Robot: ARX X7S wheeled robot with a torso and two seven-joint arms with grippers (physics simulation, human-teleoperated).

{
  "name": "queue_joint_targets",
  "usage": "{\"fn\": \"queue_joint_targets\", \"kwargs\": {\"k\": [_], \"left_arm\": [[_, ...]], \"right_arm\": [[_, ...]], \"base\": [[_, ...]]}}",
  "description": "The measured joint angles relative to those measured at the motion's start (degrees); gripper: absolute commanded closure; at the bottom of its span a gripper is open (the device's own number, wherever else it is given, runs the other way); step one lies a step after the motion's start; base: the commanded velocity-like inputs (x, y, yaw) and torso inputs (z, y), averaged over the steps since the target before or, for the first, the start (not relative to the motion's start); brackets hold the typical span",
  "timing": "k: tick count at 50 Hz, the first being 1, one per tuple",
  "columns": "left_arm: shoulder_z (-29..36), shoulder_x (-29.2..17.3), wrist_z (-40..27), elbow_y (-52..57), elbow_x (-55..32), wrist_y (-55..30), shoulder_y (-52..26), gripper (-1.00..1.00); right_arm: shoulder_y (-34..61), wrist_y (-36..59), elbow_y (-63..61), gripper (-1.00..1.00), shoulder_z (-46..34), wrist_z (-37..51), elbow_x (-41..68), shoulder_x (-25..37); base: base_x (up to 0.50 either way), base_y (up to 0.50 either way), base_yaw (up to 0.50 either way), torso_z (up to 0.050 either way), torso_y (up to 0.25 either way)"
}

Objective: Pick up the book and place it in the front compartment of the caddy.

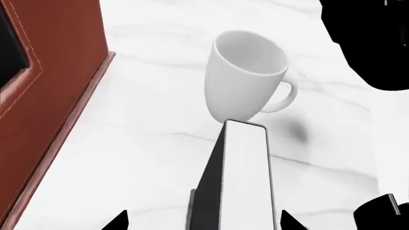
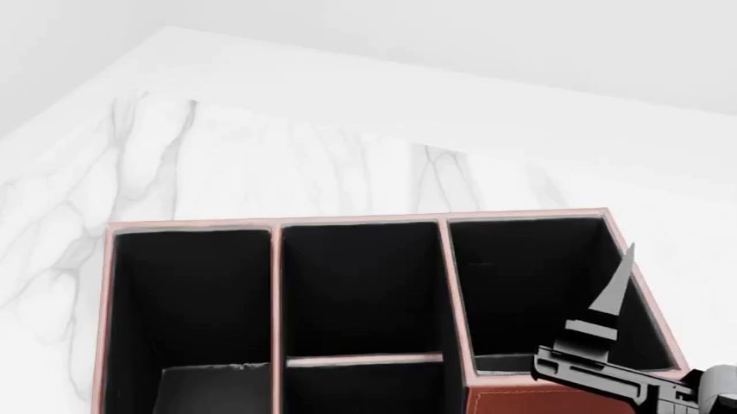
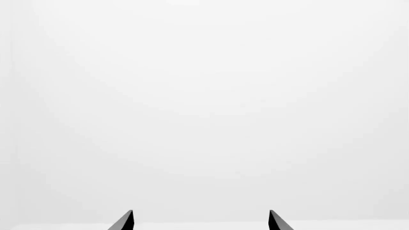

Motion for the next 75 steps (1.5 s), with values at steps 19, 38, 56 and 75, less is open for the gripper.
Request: {"fn": "queue_joint_targets", "kwargs": {"k": [19, 38, 56, 75], "left_arm": [[5.3, 1.2, 2.3, -5.1, 5.3, 3.0, -0.7, -1.00], [6.1, 1.9, 5.6, -7.7, 7.2, 6.4, -0.2, 1.00], [0.5, 0.0, -0.5, -2.7, 6.6, 8.6, 0.1, 1.00], [-7.3, -3.9, -3.4, 5.5, 2.0, 7.2, -4.8, 1.00]], "right_arm": [[-0.3, -0.5, 0.2, -1.00, -0.1, 0.3, 0.2, 0.3], [-0.5, -0.8, 0.5, -1.00, -0.4, 0.6, 0.2, 0.6], [-0.5, -0.9, 0.5, -1.00, -0.9, 0.8, 0.4, 0.8], [-0.3, -0.6, 0.1, -1.00, -1.4, 0.9, 0.7, 1.3]], "base": [[0.00, 0.00, 0.00, 0.000, 0.000], [0.00, 0.00, 0.00, 0.000, 0.000], [0.00, 0.00, 0.00, 0.000, 0.001], [0.00, 0.00, 0.00, 0.000, 0.001]]}}
